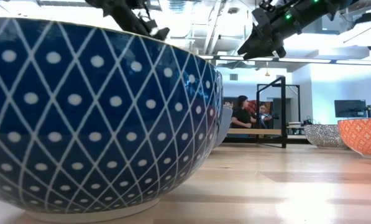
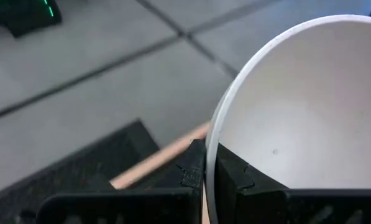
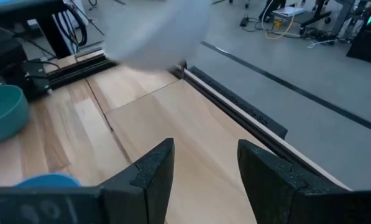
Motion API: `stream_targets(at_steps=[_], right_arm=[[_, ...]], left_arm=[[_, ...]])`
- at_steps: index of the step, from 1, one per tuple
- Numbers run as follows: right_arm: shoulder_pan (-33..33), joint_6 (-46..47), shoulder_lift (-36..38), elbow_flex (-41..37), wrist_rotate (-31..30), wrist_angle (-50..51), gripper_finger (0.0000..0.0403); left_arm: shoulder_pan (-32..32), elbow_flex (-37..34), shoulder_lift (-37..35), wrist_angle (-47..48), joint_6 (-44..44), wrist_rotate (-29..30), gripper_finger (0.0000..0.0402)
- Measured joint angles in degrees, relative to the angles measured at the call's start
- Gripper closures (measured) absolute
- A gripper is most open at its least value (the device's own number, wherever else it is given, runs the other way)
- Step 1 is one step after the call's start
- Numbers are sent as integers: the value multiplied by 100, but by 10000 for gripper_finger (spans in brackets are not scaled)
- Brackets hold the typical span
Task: Place and stack bowls onto a shelf
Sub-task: Put the white bowl on the shelf
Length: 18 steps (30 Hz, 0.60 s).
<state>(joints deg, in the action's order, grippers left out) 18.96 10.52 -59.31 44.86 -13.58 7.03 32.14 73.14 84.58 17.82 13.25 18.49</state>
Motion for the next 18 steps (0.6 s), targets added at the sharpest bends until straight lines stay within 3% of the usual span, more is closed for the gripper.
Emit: stream_targets(at_steps=[7,18], right_arm=[[-27,22,0,0,-2,398,200],[-463,304,0,0,0,697,200]], left_arm=[[47,1116,1178,1965,-65,-92,401],[266,1207,1881,2147,-161,-530,401]])
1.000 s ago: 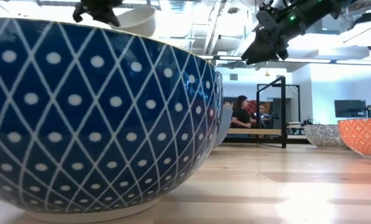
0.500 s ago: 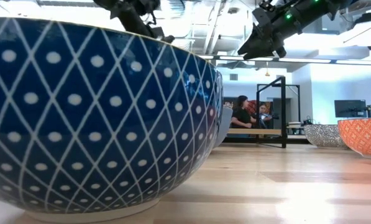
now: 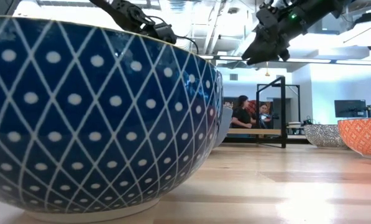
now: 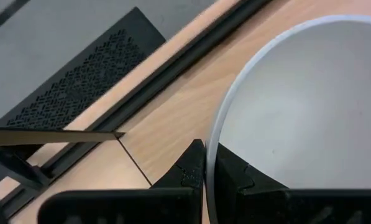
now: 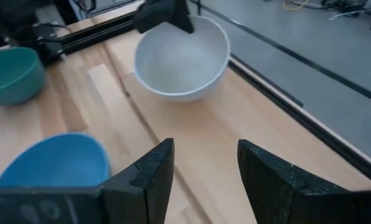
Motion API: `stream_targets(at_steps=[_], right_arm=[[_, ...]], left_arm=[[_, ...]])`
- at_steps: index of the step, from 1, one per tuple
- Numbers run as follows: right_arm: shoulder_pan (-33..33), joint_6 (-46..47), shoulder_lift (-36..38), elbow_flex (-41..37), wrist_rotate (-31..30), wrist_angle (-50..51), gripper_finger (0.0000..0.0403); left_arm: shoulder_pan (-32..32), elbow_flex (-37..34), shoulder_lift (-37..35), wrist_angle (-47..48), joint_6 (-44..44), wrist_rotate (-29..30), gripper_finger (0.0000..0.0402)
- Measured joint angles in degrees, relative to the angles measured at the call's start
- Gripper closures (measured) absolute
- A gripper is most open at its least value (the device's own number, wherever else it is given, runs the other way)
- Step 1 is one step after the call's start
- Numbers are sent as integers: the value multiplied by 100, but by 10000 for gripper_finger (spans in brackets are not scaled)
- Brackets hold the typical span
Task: Place and stack bowls onto a shelf
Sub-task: Put the white bowl on the shelf, then stack the blue bowl on top of the white bowl on the shelf
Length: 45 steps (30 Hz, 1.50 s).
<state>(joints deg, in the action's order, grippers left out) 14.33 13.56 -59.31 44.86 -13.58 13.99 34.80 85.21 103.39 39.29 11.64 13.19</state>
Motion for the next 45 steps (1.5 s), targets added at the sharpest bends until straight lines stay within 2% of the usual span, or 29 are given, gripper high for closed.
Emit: stream_targets(at_steps=[8,19,24,28,30,34,41,45], right_arm=[[-193,11,0,0,0,26,200],[-236,11,0,0,0,62,200],[-234,9,0,2,0,62,200],[-229,-33,0,2,-16,60,200],[-231,-57,0,2,-131,60,200],[-232,-146,0,2,-510,56,200],[-243,-158,0,2,-737,14,200],[-354,-20,0,2,-739,27,200]], left_arm=[[5,2,9,2,217,101,393],[-37,9,140,-27,167,190,314],[-149,182,119,5,-61,637,288],[-269,412,114,138,-213,881,283],[-340,566,114,296,-243,1032,283],[-540,846,10,669,-210,1691,283],[-1158,855,-703,652,-80,2485,283],[-1779,612,-1217,673,313,2905,283]])
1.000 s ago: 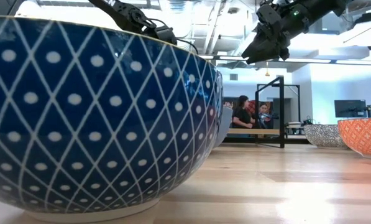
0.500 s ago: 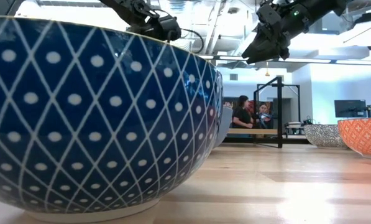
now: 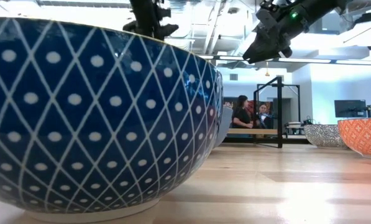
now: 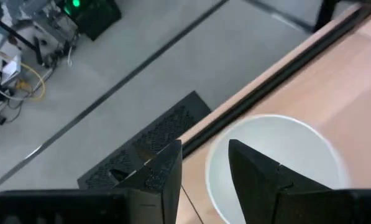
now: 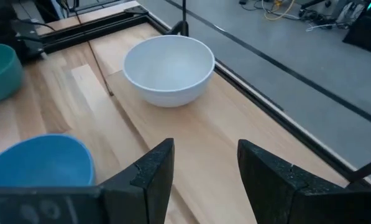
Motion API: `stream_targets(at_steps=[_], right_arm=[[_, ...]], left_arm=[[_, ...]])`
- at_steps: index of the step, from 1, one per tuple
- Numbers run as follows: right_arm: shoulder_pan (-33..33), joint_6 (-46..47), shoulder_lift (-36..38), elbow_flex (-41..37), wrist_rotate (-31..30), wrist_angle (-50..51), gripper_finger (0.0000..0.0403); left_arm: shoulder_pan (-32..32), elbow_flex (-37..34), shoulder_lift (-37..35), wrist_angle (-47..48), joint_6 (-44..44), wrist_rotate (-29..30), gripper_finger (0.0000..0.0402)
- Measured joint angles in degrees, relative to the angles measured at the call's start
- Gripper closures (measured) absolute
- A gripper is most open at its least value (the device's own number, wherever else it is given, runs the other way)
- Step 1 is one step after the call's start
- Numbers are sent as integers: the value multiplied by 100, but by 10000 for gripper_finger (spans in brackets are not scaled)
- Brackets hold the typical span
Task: Place and stack bowls onto a shelf
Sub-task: Stack the blue bowl on top of the white bowl on the shelf
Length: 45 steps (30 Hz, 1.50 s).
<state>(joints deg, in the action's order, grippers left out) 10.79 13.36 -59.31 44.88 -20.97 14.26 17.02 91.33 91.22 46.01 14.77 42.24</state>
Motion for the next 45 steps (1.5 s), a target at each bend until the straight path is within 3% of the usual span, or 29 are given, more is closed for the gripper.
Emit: stream_targets(at_steps=[9,11,16,20,24,29,37,45], right_arm=[[-414,25,-2,2,3,-84,200],[-446,59,-2,2,53,-163,200],[-429,340,-127,9,835,-414,200],[-446,569,-458,17,929,-676,200],[-442,964,-1068,122,1176,-720,200],[-489,1380,-1871,413,1533,-558,200],[-582,1638,-3019,959,1751,-87,200],[-778,1520,-3692,1199,1958,-102,203]], left_arm=[[-2004,-1619,-1205,-50,1508,1071,284],[-2372,-1930,-1406,-33,1793,1097,284],[-3151,-2709,-1933,87,2497,1045,284],[-3548,-3316,-2337,267,3450,875,284],[-3803,-3701,-2586,276,3995,754,284],[-3904,-3808,-2587,200,4006,904,283],[-3902,-3814,-2152,-16,3982,1108,283],[-3831,-3814,-1503,-407,3876,1081,283]])
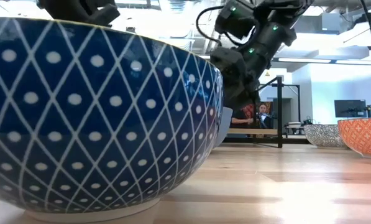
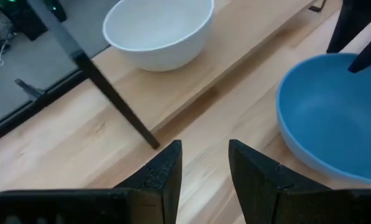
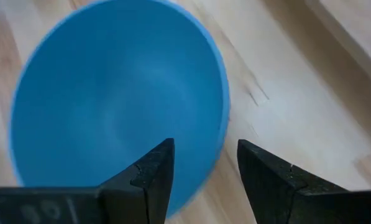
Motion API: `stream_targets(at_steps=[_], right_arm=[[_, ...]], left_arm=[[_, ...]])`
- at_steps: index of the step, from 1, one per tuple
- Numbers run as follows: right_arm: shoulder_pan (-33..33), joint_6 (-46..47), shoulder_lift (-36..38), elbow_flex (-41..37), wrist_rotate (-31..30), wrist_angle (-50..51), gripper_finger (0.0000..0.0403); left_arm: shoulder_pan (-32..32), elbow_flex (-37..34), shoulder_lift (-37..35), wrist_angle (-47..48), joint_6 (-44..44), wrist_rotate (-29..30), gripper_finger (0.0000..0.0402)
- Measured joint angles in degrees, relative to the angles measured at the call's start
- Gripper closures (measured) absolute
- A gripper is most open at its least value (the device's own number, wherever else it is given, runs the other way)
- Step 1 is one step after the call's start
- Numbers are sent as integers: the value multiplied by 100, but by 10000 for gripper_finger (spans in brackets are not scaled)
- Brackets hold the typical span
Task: Place and stack bowls onto a shelf
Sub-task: Stack the blue bowl on top of the white bowl on the shelf
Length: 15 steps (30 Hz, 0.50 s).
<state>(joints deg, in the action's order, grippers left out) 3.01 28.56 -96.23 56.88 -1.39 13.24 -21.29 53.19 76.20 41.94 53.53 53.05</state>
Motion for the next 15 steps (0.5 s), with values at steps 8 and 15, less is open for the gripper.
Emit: stream_targets(at_steps=[8,15], right_arm=[[-129,-204,-363,119,-4,-5,284],[-365,-1009,-153,114,-749,-284,377]], left_arm=[[234,2,458,-914,-604,-606,283],[496,4,596,-1258,-783,-823,283]])
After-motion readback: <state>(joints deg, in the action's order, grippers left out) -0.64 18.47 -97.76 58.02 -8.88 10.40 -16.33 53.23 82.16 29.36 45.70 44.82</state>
